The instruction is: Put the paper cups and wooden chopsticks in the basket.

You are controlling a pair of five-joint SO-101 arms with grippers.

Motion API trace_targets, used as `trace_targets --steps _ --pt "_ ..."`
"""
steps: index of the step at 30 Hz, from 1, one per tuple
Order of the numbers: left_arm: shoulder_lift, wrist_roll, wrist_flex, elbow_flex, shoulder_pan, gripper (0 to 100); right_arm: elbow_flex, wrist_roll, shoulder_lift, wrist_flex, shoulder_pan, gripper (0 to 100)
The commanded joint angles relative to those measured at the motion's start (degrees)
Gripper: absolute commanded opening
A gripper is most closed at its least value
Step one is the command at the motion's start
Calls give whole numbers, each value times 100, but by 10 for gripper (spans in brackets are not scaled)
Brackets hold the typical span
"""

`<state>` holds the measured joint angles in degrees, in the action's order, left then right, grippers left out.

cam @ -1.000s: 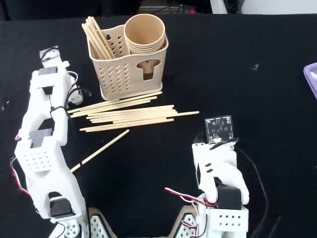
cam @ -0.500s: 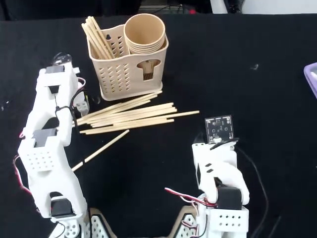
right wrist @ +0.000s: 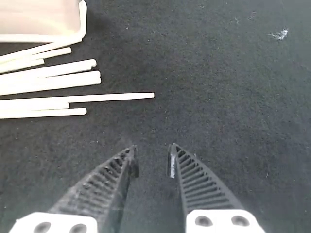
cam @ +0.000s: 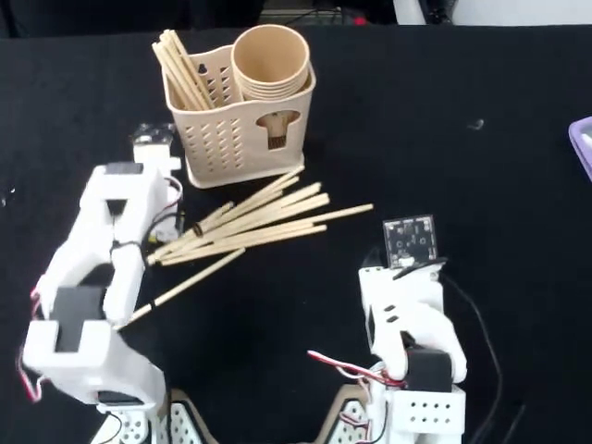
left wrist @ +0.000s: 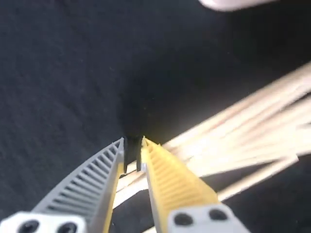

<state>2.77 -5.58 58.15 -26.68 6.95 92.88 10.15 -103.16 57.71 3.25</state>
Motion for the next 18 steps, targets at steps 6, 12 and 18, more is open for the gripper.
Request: trace_targets --steps 6,12,18 --pt "-879 -18 -879 -224 -224 69 -22 62 -382 -114 -62 114" --pt "-431 -9 -1380 -198 -541 69 -22 62 -382 -114 -35 114" --pt "-132 0 -1398 -233 -488 69 -22 62 -382 -114 -35 114"
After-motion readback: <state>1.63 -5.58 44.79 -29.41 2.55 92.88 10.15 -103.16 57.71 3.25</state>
